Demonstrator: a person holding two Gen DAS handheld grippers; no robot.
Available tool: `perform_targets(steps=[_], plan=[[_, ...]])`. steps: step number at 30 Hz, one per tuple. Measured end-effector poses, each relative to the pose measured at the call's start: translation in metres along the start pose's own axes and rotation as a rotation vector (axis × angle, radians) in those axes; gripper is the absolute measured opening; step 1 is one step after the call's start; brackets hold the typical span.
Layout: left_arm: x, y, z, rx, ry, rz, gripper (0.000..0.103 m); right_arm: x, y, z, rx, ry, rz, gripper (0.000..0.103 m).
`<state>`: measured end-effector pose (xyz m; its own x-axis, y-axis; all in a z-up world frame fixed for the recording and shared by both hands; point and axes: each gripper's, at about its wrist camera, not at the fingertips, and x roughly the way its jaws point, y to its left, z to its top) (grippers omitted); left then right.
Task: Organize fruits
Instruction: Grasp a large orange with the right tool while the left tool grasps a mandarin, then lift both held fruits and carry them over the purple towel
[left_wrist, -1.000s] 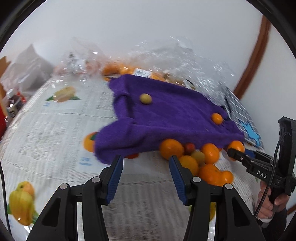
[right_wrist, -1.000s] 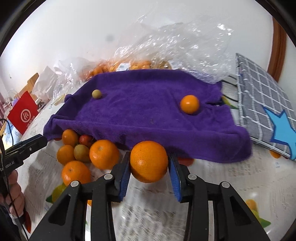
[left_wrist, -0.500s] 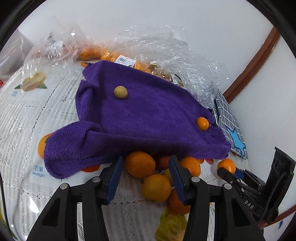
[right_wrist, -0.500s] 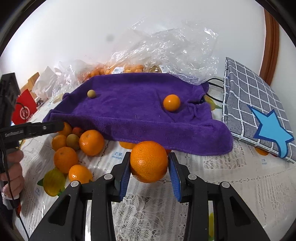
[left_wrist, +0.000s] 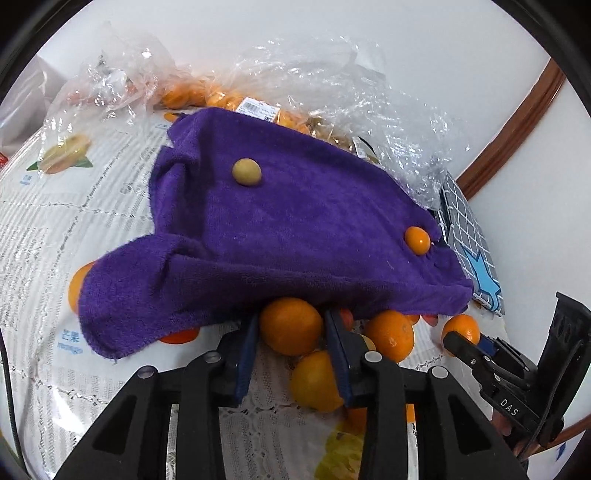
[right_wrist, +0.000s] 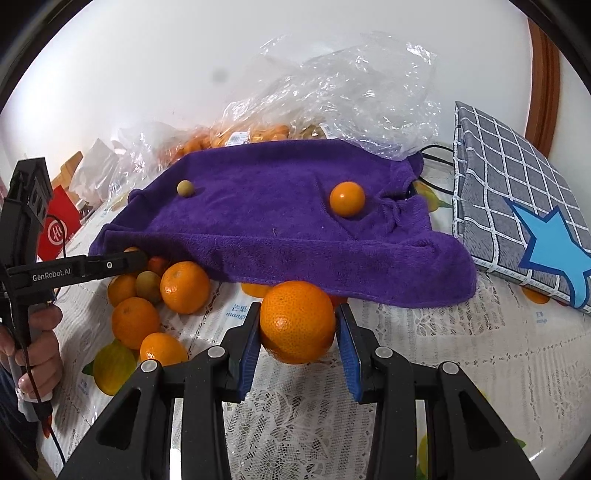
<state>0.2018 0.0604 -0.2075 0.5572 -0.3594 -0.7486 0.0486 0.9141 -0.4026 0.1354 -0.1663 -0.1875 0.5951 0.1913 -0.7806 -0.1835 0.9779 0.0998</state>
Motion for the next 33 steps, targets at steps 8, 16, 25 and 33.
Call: perform_targets(steps=[8,16,25,33], plan=[[-0.021,0.004,-0.004,0.015,-0.073,0.009,0.034,-0.002,-0.002,-0.001,0.019,-0.011,0.004,0.039],[-0.034,0.004,-0.003,0.009,-0.127,-0.024,0.034,-0.007,-0.007,-0.002,0.050,-0.040,0.003,0.039],[-0.040,-0.001,-0.005,0.038,-0.149,-0.022,0.034,-0.016,-0.010,-0.003,0.084,-0.043,-0.010,0.039],[-0.043,-0.006,-0.007,0.068,-0.175,-0.005,0.034,-0.034,-0.008,0.004,0.090,-0.075,-0.018,0.039]])
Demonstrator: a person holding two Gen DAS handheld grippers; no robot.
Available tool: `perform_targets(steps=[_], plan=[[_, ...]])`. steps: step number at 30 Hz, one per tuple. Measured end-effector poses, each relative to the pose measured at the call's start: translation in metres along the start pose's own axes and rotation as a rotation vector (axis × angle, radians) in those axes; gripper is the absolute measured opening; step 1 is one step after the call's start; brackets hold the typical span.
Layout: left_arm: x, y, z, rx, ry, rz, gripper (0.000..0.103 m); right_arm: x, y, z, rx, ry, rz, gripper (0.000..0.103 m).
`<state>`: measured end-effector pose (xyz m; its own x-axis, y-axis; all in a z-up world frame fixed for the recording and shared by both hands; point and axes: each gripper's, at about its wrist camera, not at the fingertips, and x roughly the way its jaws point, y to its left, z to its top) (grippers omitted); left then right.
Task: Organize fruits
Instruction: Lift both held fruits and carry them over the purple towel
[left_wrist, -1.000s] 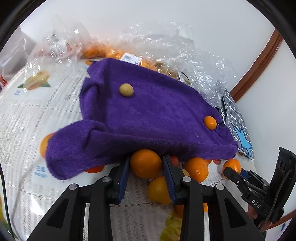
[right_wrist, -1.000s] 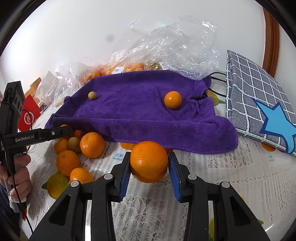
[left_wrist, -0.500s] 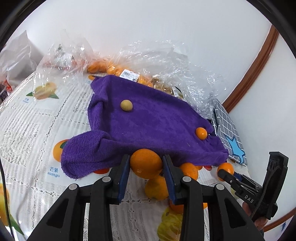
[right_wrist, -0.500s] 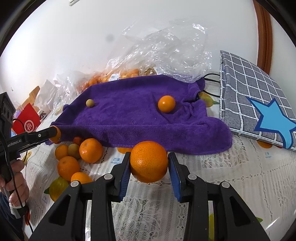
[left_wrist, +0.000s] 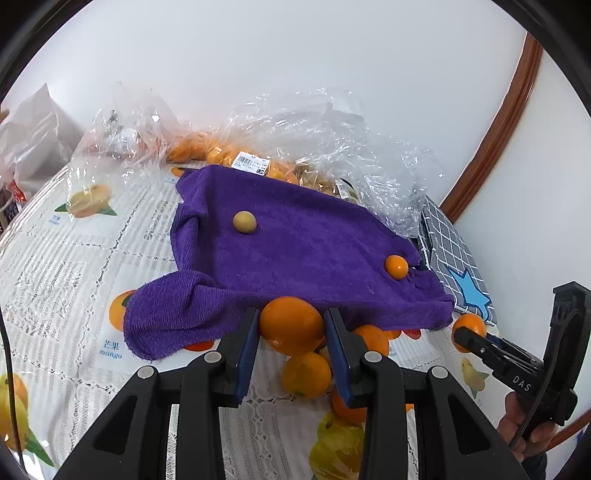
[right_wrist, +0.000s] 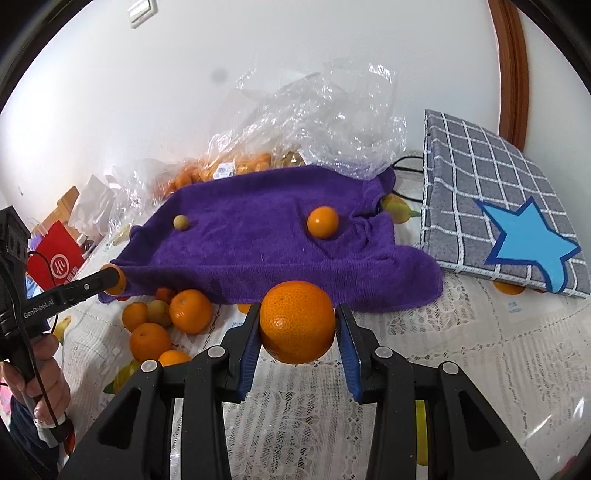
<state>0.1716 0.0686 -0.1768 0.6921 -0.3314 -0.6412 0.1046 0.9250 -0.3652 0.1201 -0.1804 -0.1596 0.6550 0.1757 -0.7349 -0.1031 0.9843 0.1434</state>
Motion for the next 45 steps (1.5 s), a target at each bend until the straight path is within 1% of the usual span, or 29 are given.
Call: perform_targets(steps=[2,8,12,15,18,25,29,34,37,42,45], plan=[[0.000,0.001,0.000,0.001,-0.014,-0.009,0.034,-0.003,0.002,0.001,-0.007,-0.005,-0.009,0.039],[-0.003,0.004,0.002,-0.020,-0.024,-0.014,0.034,-0.009,0.006,0.002,-0.011,-0.014,-0.012,0.039],[-0.007,0.004,0.002,-0.023,-0.034,-0.004,0.034,-0.011,0.009,0.004,-0.017,-0.018,-0.017,0.039],[-0.010,0.000,0.004,0.003,-0.047,0.014,0.034,-0.011,0.010,0.005,-0.017,-0.019,-0.022,0.039],[-0.014,-0.004,0.010,0.019,-0.056,-0.002,0.034,-0.010,0.010,0.009,-0.019,-0.020,-0.024,0.039],[-0.024,-0.021,0.044,0.099,-0.110,0.005,0.034,-0.005,0.008,0.026,-0.015,-0.040,-0.030,0.039],[-0.013,-0.027,0.062,0.113,-0.109,0.016,0.034,0.001,0.006,0.043,-0.009,-0.059,-0.028,0.039],[0.009,-0.021,0.077,0.072,-0.090,0.031,0.034,0.013,0.008,0.068,-0.040,-0.100,-0.038,0.039],[0.022,-0.012,0.078,0.047,-0.080,0.047,0.034,0.025,0.006,0.078,-0.035,-0.110,-0.046,0.039],[0.041,0.004,0.069,0.035,-0.054,0.073,0.034,0.049,-0.005,0.083,0.013,-0.094,-0.054,0.039],[0.049,0.012,0.066,0.004,-0.033,0.055,0.034,0.056,-0.010,0.079,0.028,-0.088,-0.061,0.039]])
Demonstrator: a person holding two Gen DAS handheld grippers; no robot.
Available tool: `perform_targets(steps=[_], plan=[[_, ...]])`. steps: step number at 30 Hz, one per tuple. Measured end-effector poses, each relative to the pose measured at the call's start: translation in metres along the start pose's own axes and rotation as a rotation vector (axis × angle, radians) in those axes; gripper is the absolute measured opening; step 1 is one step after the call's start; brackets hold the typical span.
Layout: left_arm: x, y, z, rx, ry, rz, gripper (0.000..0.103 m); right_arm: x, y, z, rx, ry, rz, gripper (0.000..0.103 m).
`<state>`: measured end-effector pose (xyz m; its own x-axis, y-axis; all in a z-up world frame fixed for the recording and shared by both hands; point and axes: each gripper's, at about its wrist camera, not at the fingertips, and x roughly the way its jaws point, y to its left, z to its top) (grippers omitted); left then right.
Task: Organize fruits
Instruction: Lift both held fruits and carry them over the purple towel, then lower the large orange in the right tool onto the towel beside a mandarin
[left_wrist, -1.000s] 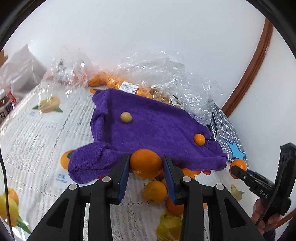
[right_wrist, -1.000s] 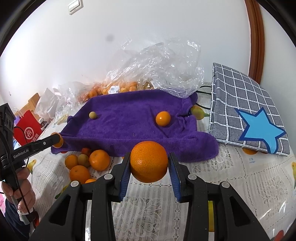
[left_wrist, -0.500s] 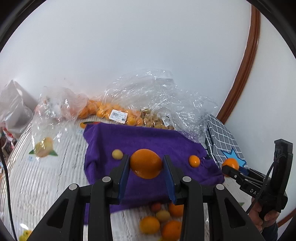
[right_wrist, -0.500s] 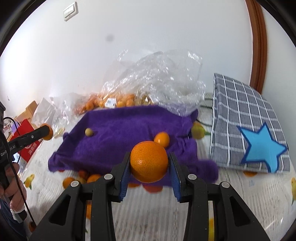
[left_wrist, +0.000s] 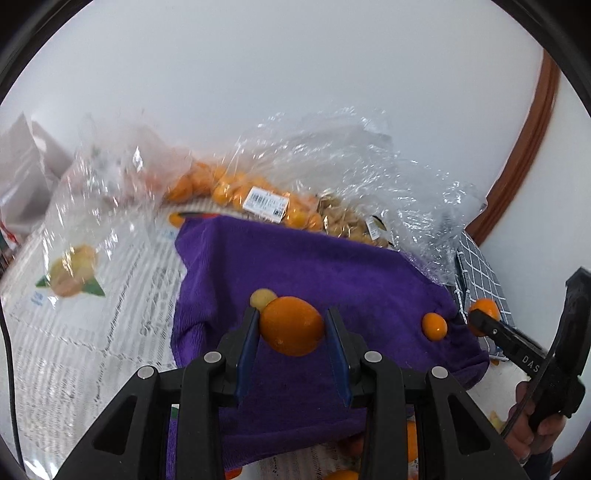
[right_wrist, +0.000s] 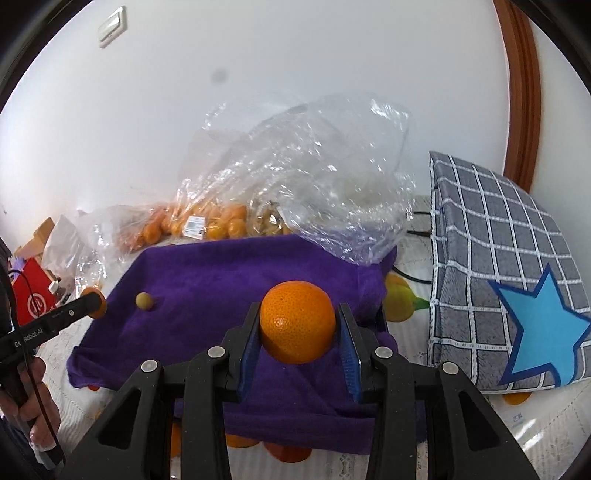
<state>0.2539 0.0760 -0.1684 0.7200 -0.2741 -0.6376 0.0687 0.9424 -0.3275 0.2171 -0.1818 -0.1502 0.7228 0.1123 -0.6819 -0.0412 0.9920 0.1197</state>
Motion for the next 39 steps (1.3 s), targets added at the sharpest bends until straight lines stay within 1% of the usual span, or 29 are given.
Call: perform_targets(steps=[5,9,14,18,27,39], plan=[[0.010,0.003,-0.004,-0.001,-0.002,0.005,0.034,0.009,-0.013,-0.008,0.061,0.021,0.002,0.039],[0.009,0.003,-0.005,-0.005,-0.012,-0.012,0.034,0.012,-0.014,-0.010,0.043,0.024,-0.027,0.039],[0.013,0.001,-0.006,-0.002,0.003,-0.021,0.034,0.014,-0.017,-0.012,0.035,0.027,-0.026,0.039],[0.014,-0.002,-0.008,0.019,0.002,-0.006,0.034,0.015,-0.013,-0.013,0.016,0.033,-0.030,0.039],[0.016,0.000,-0.008,0.009,0.013,-0.001,0.034,0.021,-0.002,-0.018,-0.035,0.061,-0.037,0.039],[0.021,0.000,-0.008,0.020,0.030,0.000,0.034,0.031,0.004,-0.023,-0.064,0.107,-0.040,0.039]])
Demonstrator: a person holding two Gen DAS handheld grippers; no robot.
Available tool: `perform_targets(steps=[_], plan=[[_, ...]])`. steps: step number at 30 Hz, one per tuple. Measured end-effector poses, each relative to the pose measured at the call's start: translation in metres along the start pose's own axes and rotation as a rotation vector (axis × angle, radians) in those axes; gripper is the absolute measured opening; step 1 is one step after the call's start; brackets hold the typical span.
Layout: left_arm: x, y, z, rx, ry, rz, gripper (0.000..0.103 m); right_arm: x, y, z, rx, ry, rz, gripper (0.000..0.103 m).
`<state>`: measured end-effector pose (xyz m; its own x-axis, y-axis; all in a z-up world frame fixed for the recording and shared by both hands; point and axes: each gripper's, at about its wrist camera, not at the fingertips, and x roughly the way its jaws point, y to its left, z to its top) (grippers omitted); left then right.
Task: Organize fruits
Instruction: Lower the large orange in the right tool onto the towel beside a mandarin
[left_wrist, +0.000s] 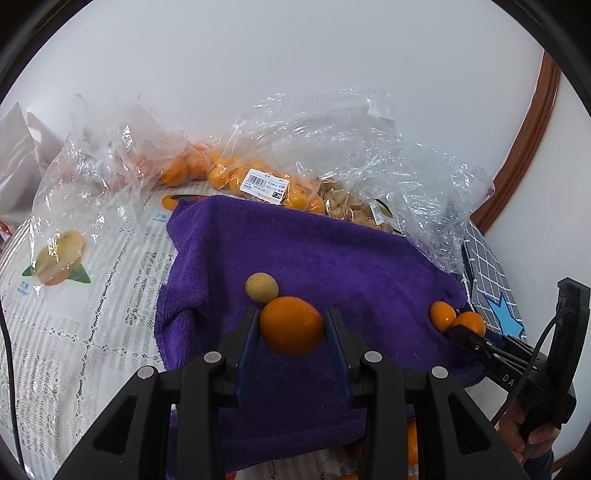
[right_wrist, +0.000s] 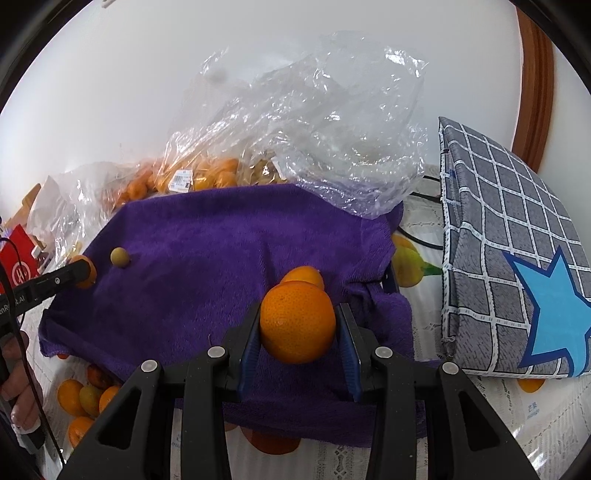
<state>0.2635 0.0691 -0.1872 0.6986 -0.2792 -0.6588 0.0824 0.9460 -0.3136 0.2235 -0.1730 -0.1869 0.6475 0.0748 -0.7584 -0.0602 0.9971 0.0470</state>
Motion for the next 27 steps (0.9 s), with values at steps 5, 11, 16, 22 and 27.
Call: perform_targets(steps=[5,11,16,22,27], plan=[[0.0009,-0.0005,-0.0001,0.005,0.007,-0.001,0.034,0.0026,0.0005,-0.0009,-0.008,0.015,0.000,0.039],[0.0038,0.0005,-0.0010,-0.003,0.031,-0.006,0.034,0.0047,0.0017,-0.0018,-0.013,0.027,0.001,0.039],[0.0061,0.0026,-0.0014,-0.019,0.049,-0.018,0.034,0.0048,0.0033,-0.0020,-0.024,0.032,-0.002,0.040],[0.0086,0.0027,-0.0025,-0.023,0.063,-0.022,0.034,0.0047,0.0027,-0.0017,-0.028,0.035,-0.002,0.040],[0.0090,-0.0001,-0.0036,-0.007,0.065,-0.016,0.034,0.0047,0.0029,-0.0017,-0.034,0.037,-0.002,0.046]])
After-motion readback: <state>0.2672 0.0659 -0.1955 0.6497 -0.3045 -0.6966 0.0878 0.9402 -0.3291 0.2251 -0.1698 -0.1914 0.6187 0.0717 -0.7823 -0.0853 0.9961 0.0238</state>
